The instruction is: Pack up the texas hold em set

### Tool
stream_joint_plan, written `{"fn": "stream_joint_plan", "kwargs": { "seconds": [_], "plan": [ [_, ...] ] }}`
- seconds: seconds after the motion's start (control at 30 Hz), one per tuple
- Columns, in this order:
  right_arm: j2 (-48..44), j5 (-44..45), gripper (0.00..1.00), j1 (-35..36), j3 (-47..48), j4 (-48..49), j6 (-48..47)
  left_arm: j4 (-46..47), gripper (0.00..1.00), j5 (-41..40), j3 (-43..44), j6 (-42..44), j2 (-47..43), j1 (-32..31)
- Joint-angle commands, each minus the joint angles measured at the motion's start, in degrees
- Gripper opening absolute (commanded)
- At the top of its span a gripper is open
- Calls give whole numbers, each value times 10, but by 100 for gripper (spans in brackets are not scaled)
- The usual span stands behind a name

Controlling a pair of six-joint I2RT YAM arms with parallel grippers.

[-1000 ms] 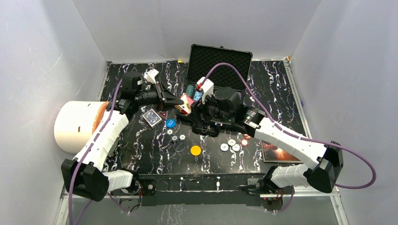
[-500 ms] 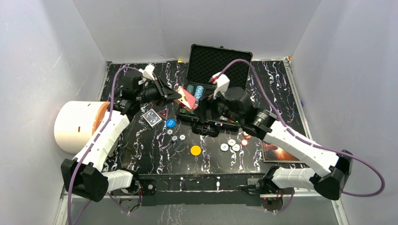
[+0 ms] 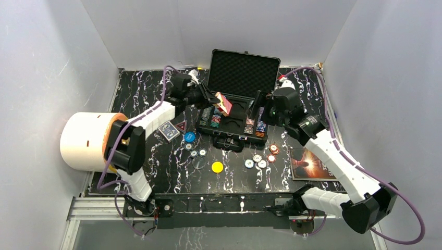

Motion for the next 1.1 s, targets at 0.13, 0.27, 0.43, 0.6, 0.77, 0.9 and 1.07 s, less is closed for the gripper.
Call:
{"fn": "stream_joint_plan", "kwargs": {
  "seconds": [0.13, 0.27, 0.43, 0.6, 0.77, 0.9, 1.07],
  "plan": [
    [16, -75, 97, -109, -20, -10, 78, 143, 3, 0, 83, 1, 93, -24],
    [30, -87, 97, -149, -24, -6, 71, 147, 4, -18, 105, 15, 132, -41],
    [45, -100, 97, -169, -33, 3, 71, 176, 6, -29, 117, 3, 168, -54],
    [39, -103, 96, -173, -40, 5, 63, 192, 8, -53, 109, 2, 175, -71],
    [36, -114, 96, -174, -48, 10, 69, 188, 14, -45, 137, -15, 220, -88],
    [36, -105, 96, -175, -48, 3, 67, 188, 17, -94, 116, -12, 212, -102],
    [32, -102, 96, -176, -49, 5, 63, 164, 24, -125, 113, -12, 210, -107]
  ]
}}
